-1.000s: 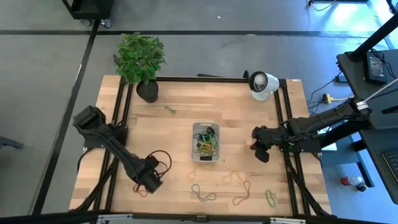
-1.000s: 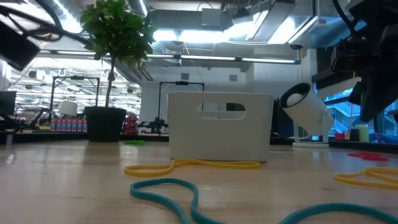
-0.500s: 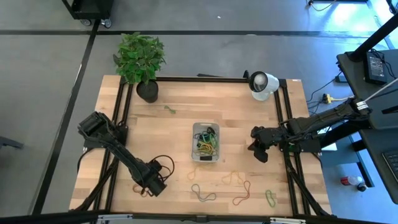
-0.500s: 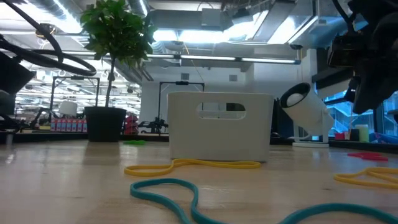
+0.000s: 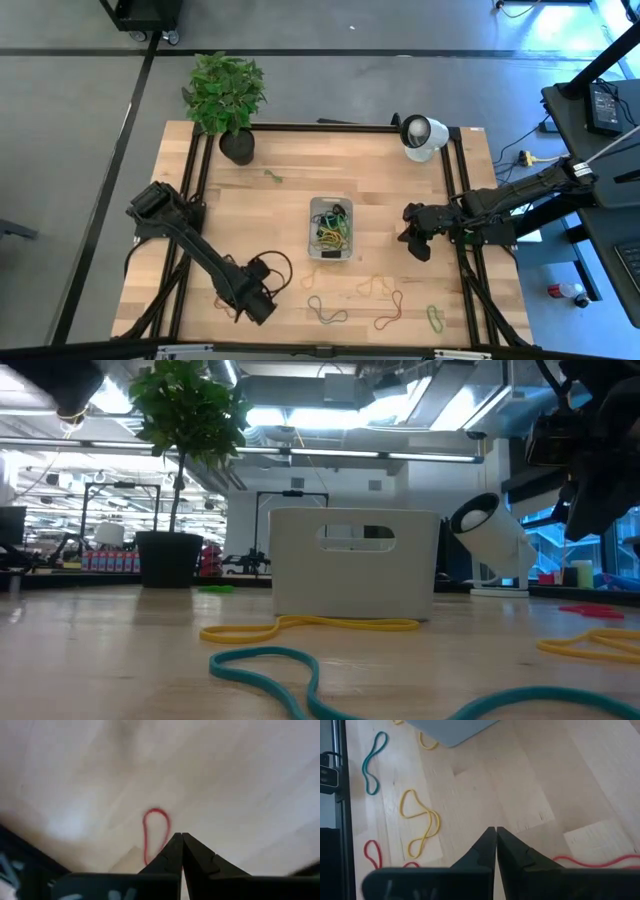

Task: Pick and place rubber bands into bin
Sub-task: Put the red rubber band into the gray bin

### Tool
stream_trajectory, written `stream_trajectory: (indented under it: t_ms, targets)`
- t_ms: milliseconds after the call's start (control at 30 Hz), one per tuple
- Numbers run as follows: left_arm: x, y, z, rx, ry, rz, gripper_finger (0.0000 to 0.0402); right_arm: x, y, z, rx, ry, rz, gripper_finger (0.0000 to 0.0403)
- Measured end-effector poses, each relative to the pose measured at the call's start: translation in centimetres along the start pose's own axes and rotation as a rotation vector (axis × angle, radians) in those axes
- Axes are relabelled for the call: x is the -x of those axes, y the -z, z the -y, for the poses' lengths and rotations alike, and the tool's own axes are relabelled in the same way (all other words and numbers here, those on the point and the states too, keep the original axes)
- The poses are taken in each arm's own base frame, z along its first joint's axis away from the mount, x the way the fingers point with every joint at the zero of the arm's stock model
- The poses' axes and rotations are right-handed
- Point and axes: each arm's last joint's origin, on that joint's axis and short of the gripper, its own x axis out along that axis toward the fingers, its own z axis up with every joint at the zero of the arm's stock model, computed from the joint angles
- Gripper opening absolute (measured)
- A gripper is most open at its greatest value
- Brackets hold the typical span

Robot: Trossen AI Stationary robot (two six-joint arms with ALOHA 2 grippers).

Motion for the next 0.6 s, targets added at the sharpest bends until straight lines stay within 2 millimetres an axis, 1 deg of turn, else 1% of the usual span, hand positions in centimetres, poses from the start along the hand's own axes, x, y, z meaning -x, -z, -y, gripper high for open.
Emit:
stream_trajectory:
  t_ms: [167,267,367,433,600]
  targets:
    - [3.8,-0.7,0.4,-0.037,0.008,0.107,0.0001,0.0,0.0,0.0,0.021,0.001,0.0,0.0019]
    - [4.6,-0.9,0.0,-0.066,-0.038,0.104,0.0001,0.0,0.0,0.0,0.021,-0.001,0.002,0.0019]
    - [4.3,-0.8,-0.2,-0.065,-0.054,0.071,0.0004,0.0,0.0,0.0,0.02,-0.002,0.004,0.0019]
    - [3.7,-0.6,-0.4,-0.036,-0.07,0.022,0.0011,0.0,0.0,0.0,0.019,-0.002,0.004,0.0019]
    - [1.1,0.4,-0.6,0.052,-0.073,-0.048,0.0045,0.0,-0.1,0.0,0.019,-0.004,0.006,0.0019]
